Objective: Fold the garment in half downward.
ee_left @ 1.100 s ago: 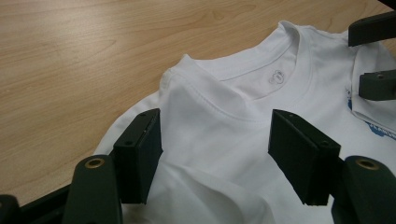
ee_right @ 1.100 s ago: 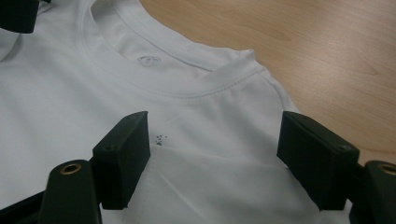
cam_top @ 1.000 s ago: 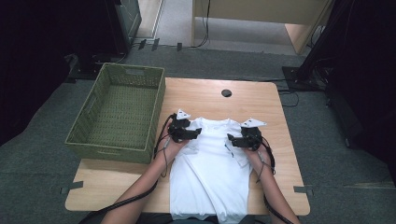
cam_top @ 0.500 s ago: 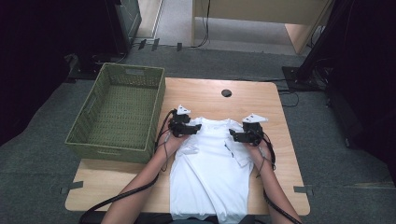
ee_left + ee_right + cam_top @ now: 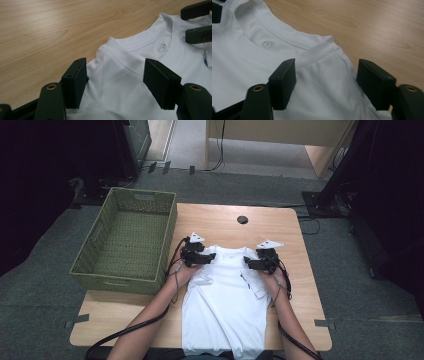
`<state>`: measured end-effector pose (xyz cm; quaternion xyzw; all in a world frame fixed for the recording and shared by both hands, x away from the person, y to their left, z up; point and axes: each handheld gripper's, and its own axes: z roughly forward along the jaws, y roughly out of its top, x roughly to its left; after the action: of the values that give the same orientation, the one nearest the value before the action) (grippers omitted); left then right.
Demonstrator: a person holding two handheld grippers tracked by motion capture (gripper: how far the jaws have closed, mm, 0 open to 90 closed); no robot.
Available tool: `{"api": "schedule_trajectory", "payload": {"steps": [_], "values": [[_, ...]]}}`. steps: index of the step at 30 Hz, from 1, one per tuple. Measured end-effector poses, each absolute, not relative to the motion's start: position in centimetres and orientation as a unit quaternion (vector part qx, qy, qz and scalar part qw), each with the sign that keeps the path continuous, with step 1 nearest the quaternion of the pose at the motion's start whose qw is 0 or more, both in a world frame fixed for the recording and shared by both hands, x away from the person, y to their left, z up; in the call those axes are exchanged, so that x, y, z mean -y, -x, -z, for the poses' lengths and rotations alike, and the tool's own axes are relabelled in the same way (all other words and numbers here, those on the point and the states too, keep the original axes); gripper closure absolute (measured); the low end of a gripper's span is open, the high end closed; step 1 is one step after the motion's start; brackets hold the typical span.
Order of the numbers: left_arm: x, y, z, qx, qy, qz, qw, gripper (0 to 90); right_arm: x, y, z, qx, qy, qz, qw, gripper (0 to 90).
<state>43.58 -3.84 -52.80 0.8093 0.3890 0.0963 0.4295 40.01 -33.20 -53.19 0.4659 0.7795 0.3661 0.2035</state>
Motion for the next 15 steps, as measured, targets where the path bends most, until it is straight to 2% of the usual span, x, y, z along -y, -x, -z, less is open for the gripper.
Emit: {"api": "schedule_trajectory", "payload": {"steps": [6, 10, 13, 15], "values": [[3.82, -43.52, 52.79, -0.396, -0.806, -0.106, 0.426, 45.5, 33.17, -39.86, 53.16, -0.779, -0.464, -0.368, 0.207, 43.3], [3.44, -43.72, 52.8, -0.404, -0.801, -0.093, 0.432, 54.3, 32.82, -39.45, 53.13, -0.788, -0.442, -0.375, 0.207, 61.9], [3.31, -43.8, 52.82, -0.406, -0.8, -0.093, 0.432, 60.3, 32.45, -39.08, 53.13, -0.791, -0.434, -0.372, 0.216, 68.2], [3.34, -43.74, 52.82, -0.402, -0.803, -0.098, 0.429, 64.7, 32.57, -39.1, 53.12, -0.789, -0.44, -0.377, 0.205, 71.0]]}}
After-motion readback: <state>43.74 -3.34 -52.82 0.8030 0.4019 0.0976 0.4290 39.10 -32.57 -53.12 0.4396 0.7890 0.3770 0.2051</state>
